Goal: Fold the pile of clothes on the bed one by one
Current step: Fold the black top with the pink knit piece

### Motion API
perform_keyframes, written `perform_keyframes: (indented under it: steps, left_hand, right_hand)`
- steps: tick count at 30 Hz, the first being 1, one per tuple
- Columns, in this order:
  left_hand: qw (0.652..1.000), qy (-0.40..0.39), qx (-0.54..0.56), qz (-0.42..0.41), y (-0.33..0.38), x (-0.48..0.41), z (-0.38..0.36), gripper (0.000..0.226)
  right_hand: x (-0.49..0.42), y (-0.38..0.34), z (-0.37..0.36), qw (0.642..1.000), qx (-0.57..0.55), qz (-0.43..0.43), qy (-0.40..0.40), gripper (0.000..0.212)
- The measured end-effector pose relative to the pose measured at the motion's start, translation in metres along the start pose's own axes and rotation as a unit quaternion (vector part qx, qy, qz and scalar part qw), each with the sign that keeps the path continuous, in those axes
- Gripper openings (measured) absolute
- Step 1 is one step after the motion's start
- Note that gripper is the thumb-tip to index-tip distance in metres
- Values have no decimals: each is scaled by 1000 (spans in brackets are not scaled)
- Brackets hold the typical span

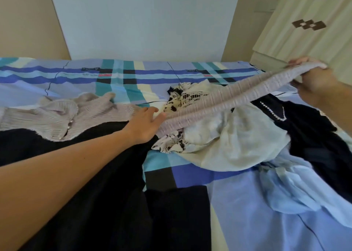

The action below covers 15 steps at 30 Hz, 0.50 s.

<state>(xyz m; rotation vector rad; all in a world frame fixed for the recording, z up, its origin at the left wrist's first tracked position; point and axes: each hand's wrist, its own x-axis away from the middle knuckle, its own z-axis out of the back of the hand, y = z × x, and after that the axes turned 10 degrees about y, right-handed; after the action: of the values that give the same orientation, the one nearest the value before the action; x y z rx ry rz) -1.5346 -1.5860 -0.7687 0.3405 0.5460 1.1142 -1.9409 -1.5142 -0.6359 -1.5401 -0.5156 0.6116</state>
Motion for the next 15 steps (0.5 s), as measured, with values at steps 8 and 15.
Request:
perform_keyframes:
  steps: [8,15]
  left_hand:
    - [995,-67,-69,23,15,18,-29,95]
    - [983,-91,-30,-154,109,33,-46,70]
  right_hand:
    - [19,70,59,987,37,-132,88,34]
    - [28,66,57,970,183,-158,-21,23]
